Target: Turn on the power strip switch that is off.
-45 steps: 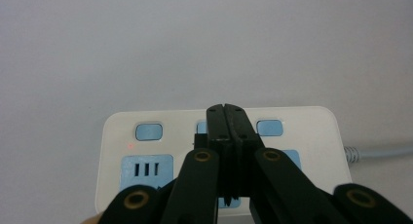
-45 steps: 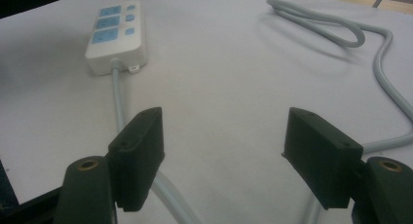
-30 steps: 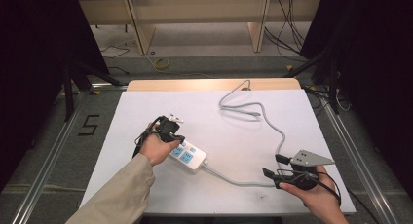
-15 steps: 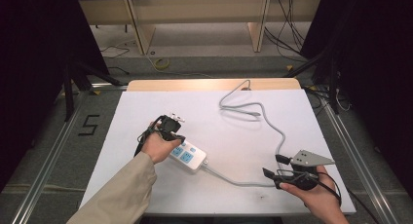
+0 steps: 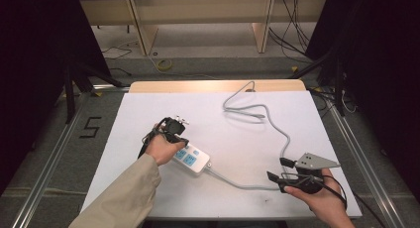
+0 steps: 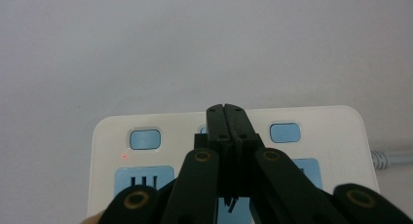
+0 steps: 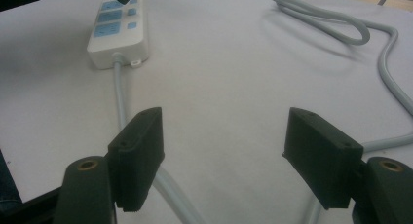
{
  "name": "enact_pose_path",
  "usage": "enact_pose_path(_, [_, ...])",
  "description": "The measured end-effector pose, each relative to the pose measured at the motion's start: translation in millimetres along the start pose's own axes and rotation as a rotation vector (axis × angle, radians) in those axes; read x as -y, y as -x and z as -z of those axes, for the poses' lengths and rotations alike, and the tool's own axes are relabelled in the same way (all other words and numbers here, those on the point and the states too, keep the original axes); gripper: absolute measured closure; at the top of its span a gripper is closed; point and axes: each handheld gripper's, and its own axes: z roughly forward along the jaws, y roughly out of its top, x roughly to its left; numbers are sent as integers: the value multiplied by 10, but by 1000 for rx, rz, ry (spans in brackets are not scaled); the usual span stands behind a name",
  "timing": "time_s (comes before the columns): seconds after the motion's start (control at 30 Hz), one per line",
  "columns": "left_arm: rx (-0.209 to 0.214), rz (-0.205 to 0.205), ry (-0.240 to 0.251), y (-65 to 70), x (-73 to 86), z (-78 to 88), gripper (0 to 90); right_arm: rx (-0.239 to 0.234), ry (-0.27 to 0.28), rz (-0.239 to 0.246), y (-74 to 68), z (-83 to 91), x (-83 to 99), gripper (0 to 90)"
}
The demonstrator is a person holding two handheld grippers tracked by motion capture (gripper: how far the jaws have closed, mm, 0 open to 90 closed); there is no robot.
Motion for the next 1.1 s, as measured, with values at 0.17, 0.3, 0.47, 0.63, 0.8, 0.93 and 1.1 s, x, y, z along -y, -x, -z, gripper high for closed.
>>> enact_pose_path(0.17, [-2,3,-2,3,-6,-24,898,-1,-1,1,-1,0,1,310])
enact_pose_path(0.3, [-5,5,-4,6,-13,-49,899,-2,1,0,-2,0,0,310])
enact_pose_path(0.47, [-6,-2,-10,9,-21,-65,899,-3,-1,0,-3,1,0,310])
enact_pose_path(0.63, [-11,-9,-15,8,-25,-79,899,-4,-1,-2,-3,1,0,310])
enact_pose_path(0.8, [-10,-1,-20,3,-26,-101,898,-5,-1,-2,-4,0,0,310])
enact_pose_path(0.93, [-12,-7,-25,2,-28,-107,899,-5,-1,-2,-4,0,0,310])
enact_pose_path(1.1, [-11,-7,-27,2,-27,-110,898,-6,-2,-2,-5,1,1,310])
